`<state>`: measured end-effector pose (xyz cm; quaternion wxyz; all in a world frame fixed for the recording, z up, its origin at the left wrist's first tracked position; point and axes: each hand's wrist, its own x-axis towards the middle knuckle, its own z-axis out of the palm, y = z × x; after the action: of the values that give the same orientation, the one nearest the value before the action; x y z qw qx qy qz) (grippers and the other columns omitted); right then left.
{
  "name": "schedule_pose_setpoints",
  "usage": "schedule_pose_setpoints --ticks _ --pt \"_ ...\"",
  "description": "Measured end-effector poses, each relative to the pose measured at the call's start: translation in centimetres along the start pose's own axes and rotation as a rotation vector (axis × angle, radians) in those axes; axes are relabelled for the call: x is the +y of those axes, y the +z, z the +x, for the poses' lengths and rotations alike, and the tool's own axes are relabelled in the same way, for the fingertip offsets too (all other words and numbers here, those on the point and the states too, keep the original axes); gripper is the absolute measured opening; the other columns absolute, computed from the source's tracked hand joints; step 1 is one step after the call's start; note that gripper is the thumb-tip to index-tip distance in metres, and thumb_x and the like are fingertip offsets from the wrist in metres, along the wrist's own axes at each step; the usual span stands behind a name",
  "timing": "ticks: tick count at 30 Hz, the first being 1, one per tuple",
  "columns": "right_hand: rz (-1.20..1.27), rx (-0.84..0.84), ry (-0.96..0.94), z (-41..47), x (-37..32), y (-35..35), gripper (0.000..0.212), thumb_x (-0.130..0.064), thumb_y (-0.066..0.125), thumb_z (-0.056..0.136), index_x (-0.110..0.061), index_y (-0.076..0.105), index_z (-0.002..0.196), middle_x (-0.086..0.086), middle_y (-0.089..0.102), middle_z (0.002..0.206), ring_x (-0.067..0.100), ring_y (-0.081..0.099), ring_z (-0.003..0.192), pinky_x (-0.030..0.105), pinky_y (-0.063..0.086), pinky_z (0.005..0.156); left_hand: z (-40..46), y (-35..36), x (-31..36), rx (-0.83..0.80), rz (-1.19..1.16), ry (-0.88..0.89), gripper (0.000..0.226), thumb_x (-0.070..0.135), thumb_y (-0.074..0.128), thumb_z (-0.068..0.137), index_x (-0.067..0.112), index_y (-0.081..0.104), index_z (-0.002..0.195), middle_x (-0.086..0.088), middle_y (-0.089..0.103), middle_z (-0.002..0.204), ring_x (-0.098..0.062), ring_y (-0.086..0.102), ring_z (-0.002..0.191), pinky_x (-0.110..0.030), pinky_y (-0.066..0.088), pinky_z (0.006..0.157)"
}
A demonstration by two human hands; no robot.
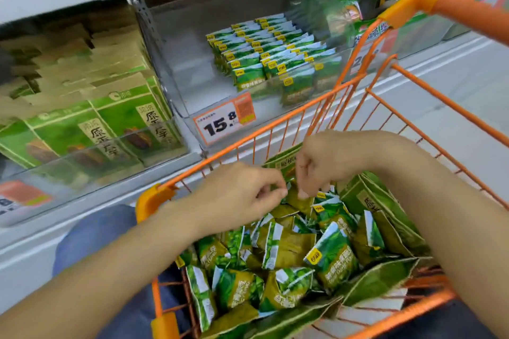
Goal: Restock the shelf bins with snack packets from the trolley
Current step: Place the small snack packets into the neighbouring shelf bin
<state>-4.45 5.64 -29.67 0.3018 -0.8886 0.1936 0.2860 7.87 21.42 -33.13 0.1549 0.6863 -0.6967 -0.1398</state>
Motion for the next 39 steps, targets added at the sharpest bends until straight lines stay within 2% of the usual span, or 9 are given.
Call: schedule_pose_setpoints --ticks 5,8,14,19,22,25,30,35,39 --pt "-0.209 -0.481 0.101 1.0 -0.9 2.3 0.026 -0.031 0.078 0.077 -0.017 0.068 0.097 0.000 0.069 0.107 0.013 0.060 0.102 0.035 0.049 0.094 0.2 0.9 -0.9 0.006 0.154 0.093 0.021 0.036 0.048 0.098 0.028 0.065 0.104 0.008 0.069 0.087 -0.016 0.063 0.077 -0.027 0.042 0.058" --pt "-0.202 -0.505 0.114 1.8 -0.5 3.1 0.016 -0.023 0.075 0.082 -0.015 0.065 0.092 0.004 0.067 0.105 0.015 0.059 0.096 0.032 0.052 0.084 0.4 0.4 -1.7 0.037 0.091 0.059 0.018 0.033 0.051 0.097 0.025 0.068 0.099 0.007 0.069 0.079 -0.014 0.061 0.070 -0.024 0.034 0.054" --pt "0.210 -0.141 -0.089 0.1 0.4 0.3 0.010 -0.016 0.067 0.088 -0.018 0.060 0.082 -0.003 0.062 0.078 0.007 0.065 0.071 0.018 0.049 0.064 0.4 -0.2 -1.2 0.149 -0.271 -0.046 0.034 0.049 0.042 0.093 0.027 0.065 0.103 0.011 0.067 0.080 -0.004 0.061 0.072 -0.029 0.051 0.068" --pt "0.497 0.226 -0.236 -1.3 1.0 -1.3 0.011 -0.010 0.071 0.083 -0.012 0.063 0.077 0.011 0.067 0.074 0.020 0.071 0.071 0.022 0.054 0.066 0.5 -0.2 -0.3 0.021 -0.389 -0.107 0.034 0.060 0.054 0.086 0.028 0.056 0.097 0.010 0.056 0.062 0.000 0.052 0.058 -0.019 0.039 0.057" --pt "0.535 0.390 -0.294 -0.9 0.5 -1.2 0.009 -0.012 0.074 0.081 -0.011 0.065 0.077 0.000 0.066 0.061 0.004 0.060 0.056 0.012 0.043 0.055 0.7 0.1 -0.7 0.167 -0.552 -0.161 0.032 0.058 0.069 0.076 0.035 0.051 0.089 0.012 0.056 0.058 -0.006 0.052 0.052 -0.028 0.043 0.055" --pt "0.631 0.400 -0.381 -1.0 0.2 -1.4 0.016 -0.024 0.076 0.074 -0.012 0.067 0.080 0.004 0.069 0.069 0.005 0.058 0.064 0.015 0.042 0.062 0.4 -0.3 -0.5 0.397 -0.554 -0.118 0.028 0.049 0.073 0.075 0.034 0.056 0.090 0.009 0.064 0.069 -0.012 0.058 0.055 -0.028 0.051 0.055" --pt "0.596 0.529 -0.439 -1.0 -0.2 -1.1 0.045 -0.032 0.075 0.065 0.001 0.046 0.057 -0.009 0.037 0.044 0.002 0.030 0.044 0.013 0.022 0.045 0.3 -1.3 0.4 0.503 -0.601 -0.128 0.019 0.037 0.069 0.080 0.034 0.054 0.090 0.023 0.059 0.062 0.003 0.049 0.051 -0.012 0.037 0.051" --pt "0.626 0.789 -0.451 0.0 -0.1 -0.8 0.047 -0.050 0.069 0.071 -0.003 0.061 0.067 0.000 0.057 0.060 0.010 0.051 0.058 0.028 0.040 0.058 1.2 -4.0 -0.1 0.507 -0.462 -0.128 0.013 0.040 0.065 0.087 0.034 0.061 0.097 0.015 0.062 0.074 0.000 0.053 0.061 -0.021 0.040 0.057" --pt "0.137 1.055 -0.217 0.1 0.3 -0.5 0.039 -0.057 0.048 0.091 -0.027 0.068 0.104 -0.011 0.070 0.091 0.010 0.064 0.088 0.033 0.050 0.074 4.5 -7.3 -1.9 0.732 -0.386 -0.211 0.014 0.036 0.067 0.083 0.025 0.065 0.090 0.003 0.068 0.074 -0.013 0.061 0.065 -0.036 0.052 0.063"
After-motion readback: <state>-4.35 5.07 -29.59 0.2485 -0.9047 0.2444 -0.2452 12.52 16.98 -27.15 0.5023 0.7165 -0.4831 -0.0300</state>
